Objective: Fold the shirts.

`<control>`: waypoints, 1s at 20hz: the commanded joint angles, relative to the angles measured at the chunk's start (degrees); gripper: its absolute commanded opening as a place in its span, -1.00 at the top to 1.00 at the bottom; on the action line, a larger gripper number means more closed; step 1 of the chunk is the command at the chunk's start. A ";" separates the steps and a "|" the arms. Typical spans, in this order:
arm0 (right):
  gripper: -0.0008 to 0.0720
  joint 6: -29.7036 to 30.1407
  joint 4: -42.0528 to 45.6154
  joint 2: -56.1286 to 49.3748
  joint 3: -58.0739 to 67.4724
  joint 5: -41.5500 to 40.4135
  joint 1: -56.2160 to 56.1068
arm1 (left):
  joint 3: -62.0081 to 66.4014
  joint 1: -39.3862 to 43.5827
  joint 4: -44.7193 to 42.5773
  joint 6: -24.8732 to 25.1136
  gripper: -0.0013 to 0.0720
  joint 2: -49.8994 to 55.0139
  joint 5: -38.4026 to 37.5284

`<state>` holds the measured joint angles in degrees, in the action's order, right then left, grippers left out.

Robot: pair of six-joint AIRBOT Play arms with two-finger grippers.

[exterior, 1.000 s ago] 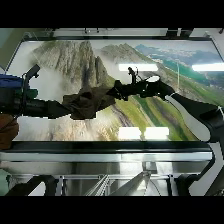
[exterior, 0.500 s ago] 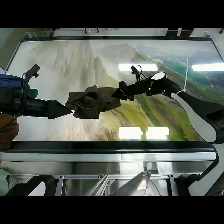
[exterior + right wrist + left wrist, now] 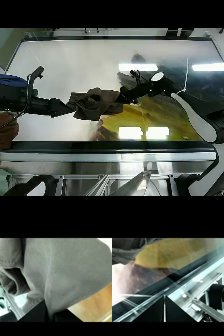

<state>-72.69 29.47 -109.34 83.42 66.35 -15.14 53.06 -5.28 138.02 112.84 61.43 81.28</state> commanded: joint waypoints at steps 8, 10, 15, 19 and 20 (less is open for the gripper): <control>0.91 -0.63 1.25 13.42 0.11 6.54 14.38 | 0.07 0.02 0.04 0.33 0.89 3.21 1.18; 0.91 -2.23 2.64 19.63 0.13 4.55 23.19 | 0.07 0.02 0.07 0.31 0.89 3.21 0.85; 0.91 -12.00 24.85 27.23 0.11 2.03 44.09 | 0.07 0.02 0.20 0.24 0.89 3.21 -0.35; 0.91 -15.17 40.72 27.67 -1.07 2.40 53.24 | 0.07 0.04 0.20 -1.01 0.89 3.21 -0.31; 0.91 -17.07 45.55 27.67 -2.23 1.49 54.58 | 0.04 0.07 0.17 -1.36 0.89 3.21 -0.28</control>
<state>-85.32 60.53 -82.54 82.65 69.06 33.36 53.06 -5.26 138.17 112.57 64.60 81.14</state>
